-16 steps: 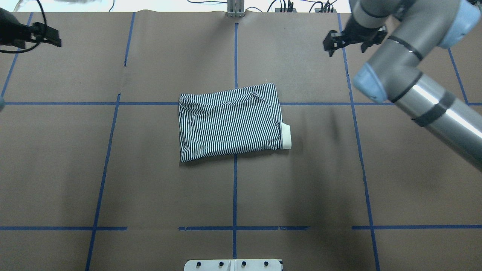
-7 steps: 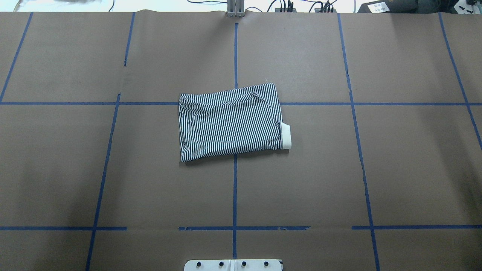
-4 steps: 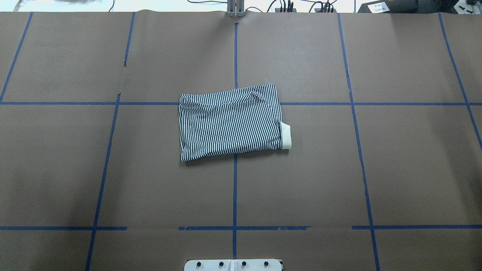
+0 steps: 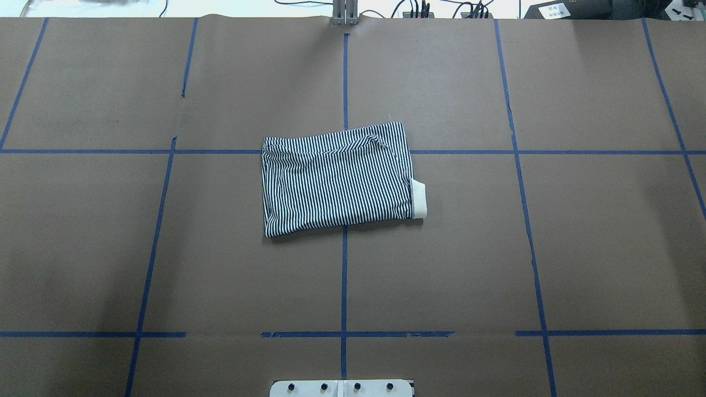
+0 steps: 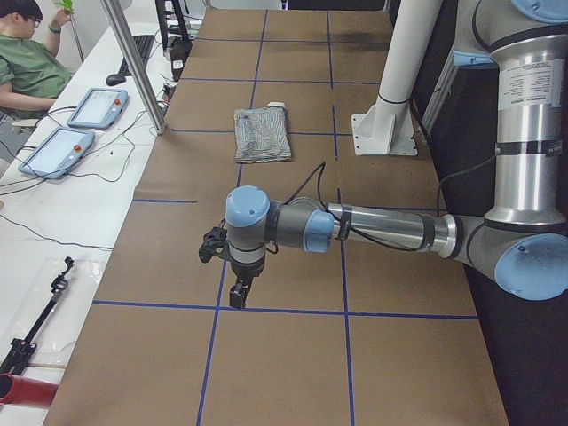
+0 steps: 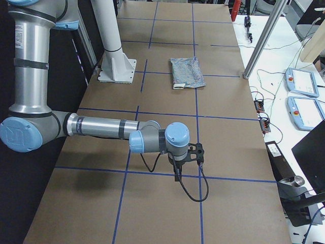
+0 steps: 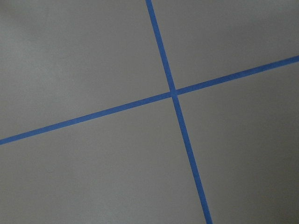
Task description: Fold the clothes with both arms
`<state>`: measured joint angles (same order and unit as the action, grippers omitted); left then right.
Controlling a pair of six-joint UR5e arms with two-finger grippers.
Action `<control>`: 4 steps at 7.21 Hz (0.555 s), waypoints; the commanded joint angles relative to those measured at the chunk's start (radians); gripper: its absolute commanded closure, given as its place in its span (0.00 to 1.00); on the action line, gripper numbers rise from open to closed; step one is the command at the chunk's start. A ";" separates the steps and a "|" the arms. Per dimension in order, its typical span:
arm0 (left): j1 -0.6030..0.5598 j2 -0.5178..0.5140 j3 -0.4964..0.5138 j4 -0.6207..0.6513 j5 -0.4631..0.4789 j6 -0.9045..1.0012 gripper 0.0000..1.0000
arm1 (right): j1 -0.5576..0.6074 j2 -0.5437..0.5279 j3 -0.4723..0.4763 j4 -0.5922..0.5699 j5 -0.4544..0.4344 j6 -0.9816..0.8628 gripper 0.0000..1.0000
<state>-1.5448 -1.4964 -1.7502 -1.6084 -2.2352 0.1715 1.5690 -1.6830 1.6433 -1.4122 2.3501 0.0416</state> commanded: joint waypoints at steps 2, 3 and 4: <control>0.000 -0.001 -0.005 0.001 -0.001 -0.006 0.00 | 0.017 0.002 0.032 -0.011 -0.002 0.009 0.00; 0.000 -0.001 -0.003 -0.001 -0.001 -0.006 0.00 | 0.017 0.002 0.032 -0.011 -0.002 0.009 0.00; 0.000 -0.001 -0.002 -0.001 -0.001 -0.009 0.00 | 0.017 0.005 0.030 -0.011 -0.003 0.011 0.00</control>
<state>-1.5447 -1.4971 -1.7538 -1.6086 -2.2367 0.1653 1.5854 -1.6805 1.6736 -1.4228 2.3487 0.0508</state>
